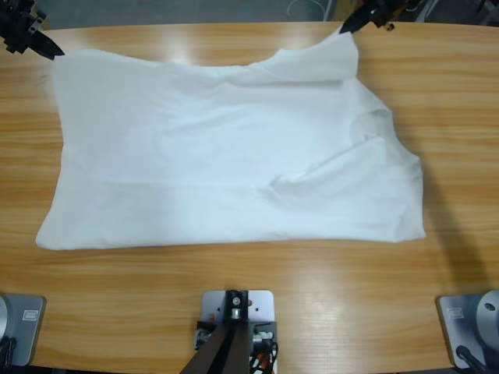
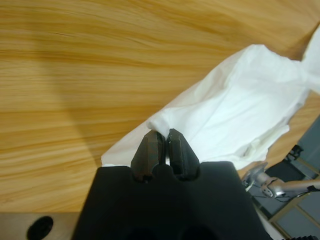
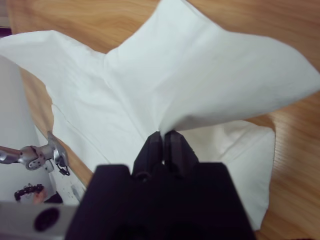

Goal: Fold clothes

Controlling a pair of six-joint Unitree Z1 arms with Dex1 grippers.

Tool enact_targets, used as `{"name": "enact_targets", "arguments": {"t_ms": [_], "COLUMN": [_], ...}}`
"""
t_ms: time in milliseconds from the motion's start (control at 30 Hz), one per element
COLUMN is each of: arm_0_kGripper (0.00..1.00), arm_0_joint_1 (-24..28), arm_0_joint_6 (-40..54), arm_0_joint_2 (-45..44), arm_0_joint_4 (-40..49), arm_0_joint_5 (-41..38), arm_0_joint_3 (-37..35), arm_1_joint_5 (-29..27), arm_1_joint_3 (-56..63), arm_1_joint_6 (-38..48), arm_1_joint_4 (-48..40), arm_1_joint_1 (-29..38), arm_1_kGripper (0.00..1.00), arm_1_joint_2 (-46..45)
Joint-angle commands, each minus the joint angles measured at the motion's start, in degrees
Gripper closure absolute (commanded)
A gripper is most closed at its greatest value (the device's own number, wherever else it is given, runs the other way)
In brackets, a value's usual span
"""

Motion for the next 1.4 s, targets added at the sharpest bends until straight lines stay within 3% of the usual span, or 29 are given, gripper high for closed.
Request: {"name": "enact_targets", "arguments": {"t_ms": [33, 267, 967, 1400], "arm_0_kGripper": [1.000, 1.000, 1.000, 1.000], "arm_0_joint_1": [-0.54, -0.40, 3.75, 3.77], "arm_0_joint_6": [1.05, 1.58, 4.02, 5.08], "arm_0_joint_2": [-1.13, -2.80, -8.35, -8.30], "arm_0_joint_4": [2.23, 2.25, 1.88, 0.23], "arm_0_joint_5": [-1.46, -1.46, -0.49, -0.49], "arm_0_joint_3": [1.63, 5.50, 16.42, 23.94], "arm_1_joint_5": [0.81, 0.72, 0.72, 0.51], "arm_1_joint_3": [-18.25, -13.12, 16.67, 29.89], "arm_1_joint_6": [-0.90, -1.62, -7.60, -8.72], "arm_1_joint_4": [6.06, 6.11, 5.53, 1.07], "arm_1_joint_1": [0.66, 2.07, 2.60, 2.42], "arm_1_kGripper": [1.000, 1.000, 1.000, 1.000], "arm_1_joint_2": [-6.39, -10.76, -16.90, -20.71]}}
